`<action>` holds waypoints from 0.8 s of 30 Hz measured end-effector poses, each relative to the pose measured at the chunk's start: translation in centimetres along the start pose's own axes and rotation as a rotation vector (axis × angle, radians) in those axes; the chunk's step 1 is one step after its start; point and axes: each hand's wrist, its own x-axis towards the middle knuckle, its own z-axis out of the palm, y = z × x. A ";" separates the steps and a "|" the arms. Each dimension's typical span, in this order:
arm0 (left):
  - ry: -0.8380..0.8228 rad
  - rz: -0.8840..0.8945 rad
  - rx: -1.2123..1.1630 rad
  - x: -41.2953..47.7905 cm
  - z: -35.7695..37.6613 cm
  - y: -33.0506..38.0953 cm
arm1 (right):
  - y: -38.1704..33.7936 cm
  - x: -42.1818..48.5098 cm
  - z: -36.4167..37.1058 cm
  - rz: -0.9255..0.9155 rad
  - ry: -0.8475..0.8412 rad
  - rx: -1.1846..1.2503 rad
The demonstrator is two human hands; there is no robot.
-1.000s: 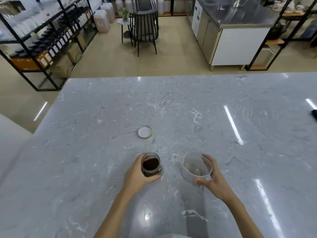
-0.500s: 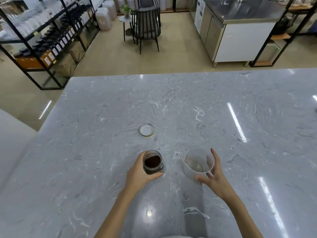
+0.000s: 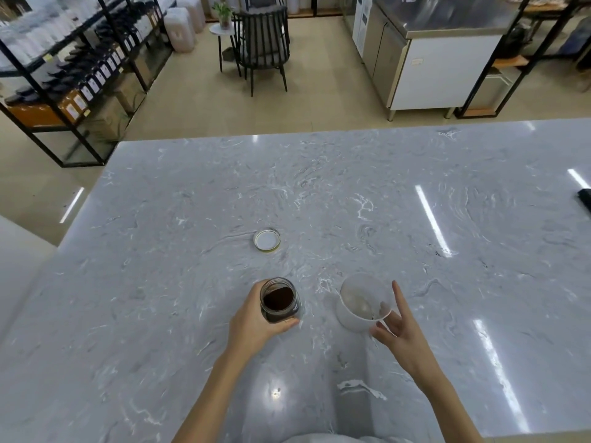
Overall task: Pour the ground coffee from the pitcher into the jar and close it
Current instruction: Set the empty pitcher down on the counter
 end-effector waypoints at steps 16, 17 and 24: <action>-0.040 0.009 -0.011 0.1 -0.5 0.1 | -6.0 -3.1 -2.7 0.060 0.319 -0.278; -0.040 0.011 -0.006 0.1 -0.5 0.2 | -7.2 -2.3 -2.6 0.032 0.309 -0.252; -0.057 0.024 0.024 0.4 -0.8 0.2 | -14.3 10.8 6.3 -0.152 -0.042 -0.467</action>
